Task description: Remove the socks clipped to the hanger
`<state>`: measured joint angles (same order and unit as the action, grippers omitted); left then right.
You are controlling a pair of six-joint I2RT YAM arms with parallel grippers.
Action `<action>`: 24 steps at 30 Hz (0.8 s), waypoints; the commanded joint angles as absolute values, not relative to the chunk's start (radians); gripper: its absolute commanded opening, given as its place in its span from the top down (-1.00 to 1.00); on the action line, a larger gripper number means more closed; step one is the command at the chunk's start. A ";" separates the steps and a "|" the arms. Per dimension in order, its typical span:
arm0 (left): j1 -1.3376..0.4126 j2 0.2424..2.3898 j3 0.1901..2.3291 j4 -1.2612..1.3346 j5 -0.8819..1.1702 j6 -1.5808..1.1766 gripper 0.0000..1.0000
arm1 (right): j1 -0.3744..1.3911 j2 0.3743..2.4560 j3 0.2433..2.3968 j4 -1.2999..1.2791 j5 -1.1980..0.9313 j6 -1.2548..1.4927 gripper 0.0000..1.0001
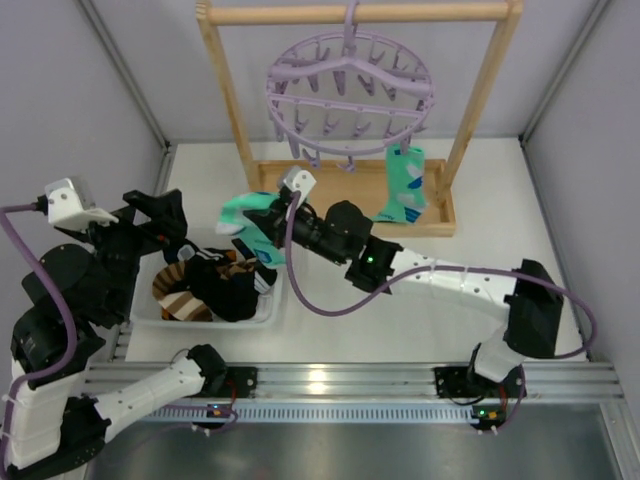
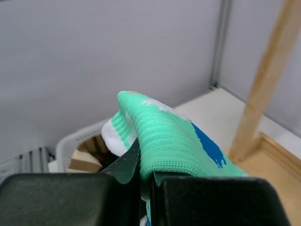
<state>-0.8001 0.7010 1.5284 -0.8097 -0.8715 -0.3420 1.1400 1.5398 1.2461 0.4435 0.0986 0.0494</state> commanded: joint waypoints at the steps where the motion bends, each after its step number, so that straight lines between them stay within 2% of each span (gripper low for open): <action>1: -0.798 0.690 1.565 -0.782 -0.842 -0.328 -0.96 | 1.134 1.685 1.371 0.579 -0.118 0.084 1.00; 4: -0.798 0.695 1.571 -0.782 -0.842 -0.307 -0.97 | 1.137 1.840 1.437 0.655 -0.236 0.146 1.00; 9: -0.798 0.696 1.542 -0.782 -0.839 -0.305 -0.97 | 1.161 2.072 1.477 0.649 -0.229 0.219 1.00; 13: -0.799 0.687 1.523 -0.781 -0.861 -0.307 -0.97 | 1.175 2.163 1.485 0.625 -0.216 0.291 1.00; 22: -0.798 0.696 1.490 -0.782 -0.838 -0.330 -0.97 | 1.180 2.283 1.715 0.344 -0.167 0.219 1.00; 23: -0.799 0.695 1.486 -0.782 -0.835 -0.331 -0.97 | 1.180 2.284 1.730 0.333 -0.170 0.209 0.97; 24: -0.798 0.692 1.486 -0.782 -0.828 -0.330 -0.97 | 1.181 2.272 1.729 0.331 -0.176 0.207 0.85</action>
